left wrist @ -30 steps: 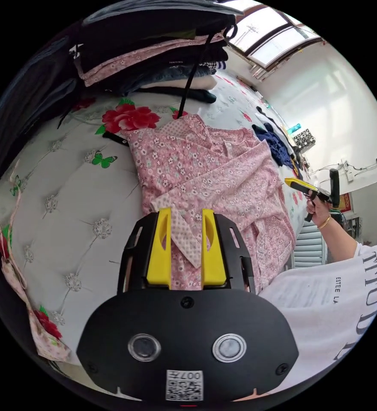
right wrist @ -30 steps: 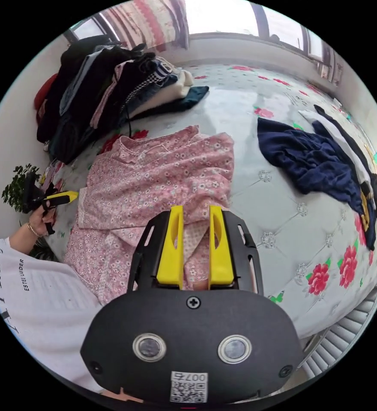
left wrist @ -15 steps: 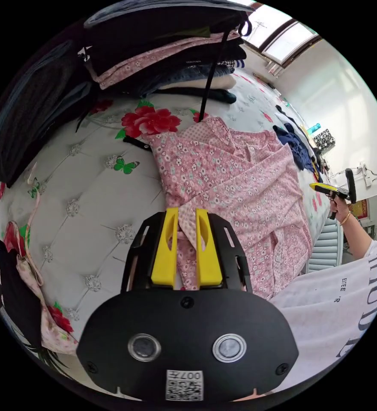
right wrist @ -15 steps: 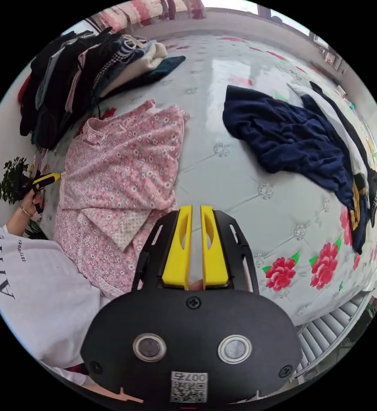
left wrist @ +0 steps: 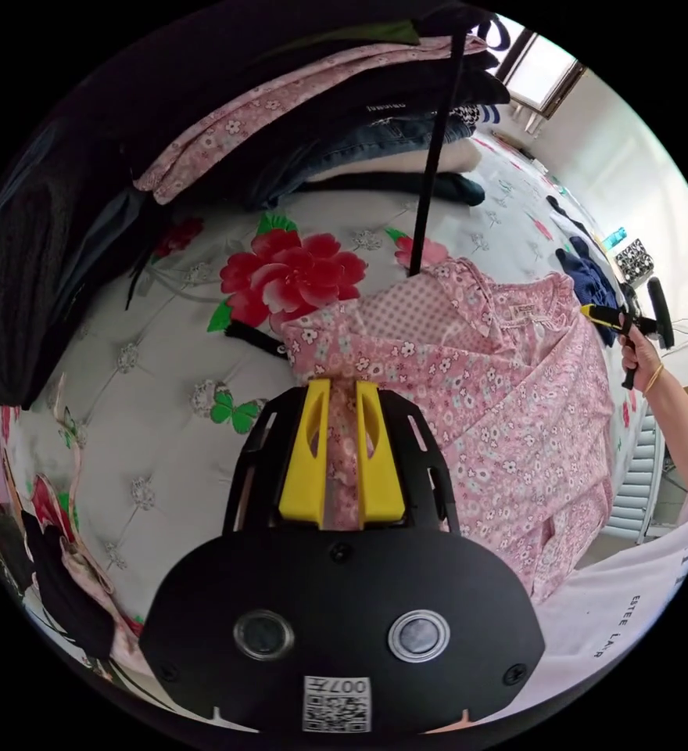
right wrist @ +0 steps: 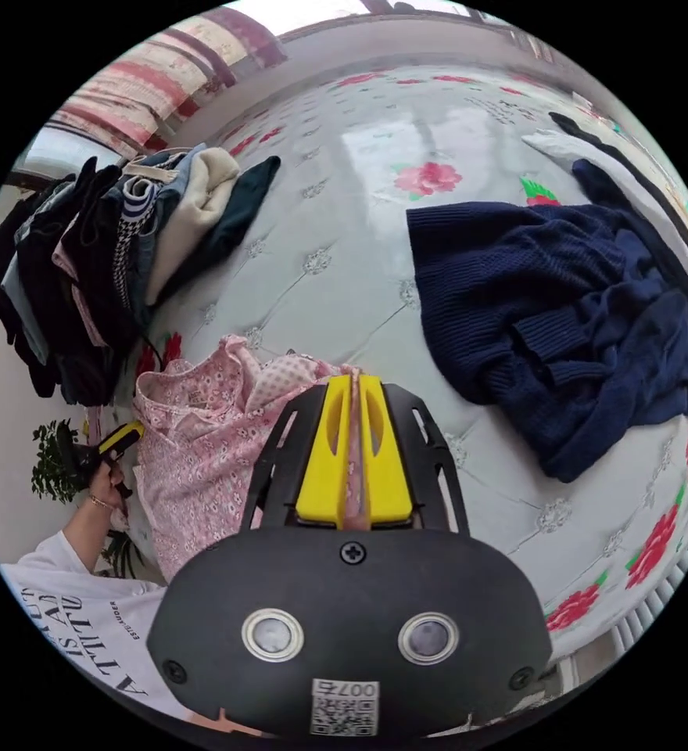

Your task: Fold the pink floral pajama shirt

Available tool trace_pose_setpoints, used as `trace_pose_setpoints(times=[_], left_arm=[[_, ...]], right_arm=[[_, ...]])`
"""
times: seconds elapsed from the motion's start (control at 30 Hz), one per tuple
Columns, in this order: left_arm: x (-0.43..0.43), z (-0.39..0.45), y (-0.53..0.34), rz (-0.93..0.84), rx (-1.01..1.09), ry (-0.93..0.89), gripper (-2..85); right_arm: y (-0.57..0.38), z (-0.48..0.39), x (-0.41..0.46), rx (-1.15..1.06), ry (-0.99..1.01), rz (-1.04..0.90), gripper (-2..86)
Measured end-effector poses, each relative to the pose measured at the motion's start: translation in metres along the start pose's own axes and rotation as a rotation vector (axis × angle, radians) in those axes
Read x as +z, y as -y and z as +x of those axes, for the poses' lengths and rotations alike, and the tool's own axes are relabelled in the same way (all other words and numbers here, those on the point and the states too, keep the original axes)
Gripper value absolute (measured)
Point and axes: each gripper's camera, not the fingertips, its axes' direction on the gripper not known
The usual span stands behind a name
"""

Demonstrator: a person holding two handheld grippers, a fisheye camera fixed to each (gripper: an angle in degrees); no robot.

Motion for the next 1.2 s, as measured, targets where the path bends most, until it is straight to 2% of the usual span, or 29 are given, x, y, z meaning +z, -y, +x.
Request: trace_pose_setpoints(times=[0.07, 0.17, 0.3, 0.47, 0.67, 0.8, 0.87, 0.97, 1.13, 1.17, 1.2], left_arm=[[-0.012, -0.006, -0.012, 0.002, -0.055, -0.023, 4.8], [-0.045, -0.017, -0.050, 0.060, -0.096, -0.064, 4.8], [-0.080, -0.028, -0.128, 0.072, -0.126, -0.129, 6.1], [-0.106, -0.016, -0.265, -0.080, -0.127, -0.164, 7.6], [-0.115, 0.023, -0.368, -0.225, -0.067, -0.222, 10.7], [-0.125, 0.069, -0.383, -0.222, 0.106, -0.168, 13.7], [-0.124, 0.107, -0.386, -0.282, 0.255, -0.033, 13.7], [-0.118, 0.146, -0.386, -0.340, 0.354, 0.209, 11.2], [-0.126, 0.167, -0.367, -0.445, 0.277, 0.200, 5.5], [-0.136, 0.168, -0.365, -0.414, 0.234, 0.147, 2.5], [-0.142, 0.168, -0.366, -0.386, 0.211, 0.123, 3.5]], right_arm=[[-0.007, 0.009, -0.012, 0.042, -0.023, 0.048, 2.0], [-0.032, 0.014, -0.044, -0.015, 0.039, 0.085, 3.2], [-0.114, 0.015, -0.087, -0.103, 0.091, 0.100, 4.7], [-0.241, 0.030, -0.096, -0.099, 0.032, -0.053, 6.6], [-0.363, 0.062, -0.100, 0.017, -0.067, -0.167, 8.1], [-0.400, 0.076, -0.080, 0.044, -0.123, -0.267, 8.2], [-0.406, 0.078, -0.068, 0.024, -0.144, -0.318, 7.9], [-0.407, 0.074, -0.053, -0.028, -0.152, -0.365, 6.3], [-0.403, 0.061, -0.049, -0.195, -0.195, -0.494, 2.0], [-0.404, 0.061, -0.051, -0.219, -0.194, -0.501, 1.9], [-0.408, 0.063, -0.057, -0.252, -0.184, -0.500, 2.3]])
